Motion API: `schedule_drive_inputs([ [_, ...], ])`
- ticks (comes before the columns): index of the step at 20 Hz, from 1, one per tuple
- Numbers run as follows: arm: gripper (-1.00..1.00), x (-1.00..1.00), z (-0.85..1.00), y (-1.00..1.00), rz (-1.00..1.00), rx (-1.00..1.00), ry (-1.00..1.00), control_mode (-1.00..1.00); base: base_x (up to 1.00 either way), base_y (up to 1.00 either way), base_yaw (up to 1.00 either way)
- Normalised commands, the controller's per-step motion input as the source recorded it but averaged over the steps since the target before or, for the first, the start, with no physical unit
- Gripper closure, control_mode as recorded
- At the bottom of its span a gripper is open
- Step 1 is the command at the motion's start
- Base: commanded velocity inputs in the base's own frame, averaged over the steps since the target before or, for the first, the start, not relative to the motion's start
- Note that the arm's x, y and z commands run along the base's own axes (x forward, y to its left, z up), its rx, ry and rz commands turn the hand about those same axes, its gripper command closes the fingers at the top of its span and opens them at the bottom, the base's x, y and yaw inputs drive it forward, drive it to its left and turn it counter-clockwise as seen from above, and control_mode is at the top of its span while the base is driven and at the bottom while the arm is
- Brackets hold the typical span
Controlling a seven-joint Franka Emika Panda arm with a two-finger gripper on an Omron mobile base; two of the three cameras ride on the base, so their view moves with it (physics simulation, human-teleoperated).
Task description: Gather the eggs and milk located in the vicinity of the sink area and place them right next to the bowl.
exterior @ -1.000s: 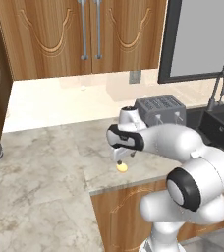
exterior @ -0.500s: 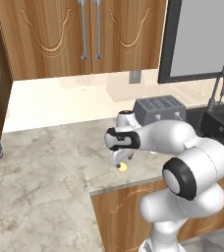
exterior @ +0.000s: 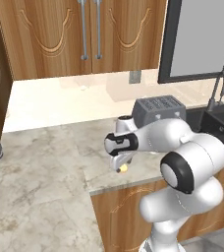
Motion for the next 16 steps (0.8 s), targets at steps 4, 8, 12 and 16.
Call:
schedule_drive_inputs([
  [4, -1.00, 0.00, -0.20, 0.03, 0.01, 0.00, 0.00, -1.00, 0.00, 0.00, 0.00],
  [8, -1.00, 0.00, -0.15, 0.09, 0.00, 0.00, 0.00, -1.00, 0.00, 0.00, 0.00],
  [12, -1.00, 0.00, -0.14, 0.07, 0.00, 0.00, 0.00, -1.00, 0.00, 0.00, 0.00],
  [16, 1.00, 0.00, -0.18, 0.01, 0.00, 0.00, 0.00, -1.00, 0.00, 0.00, 0.00],
])
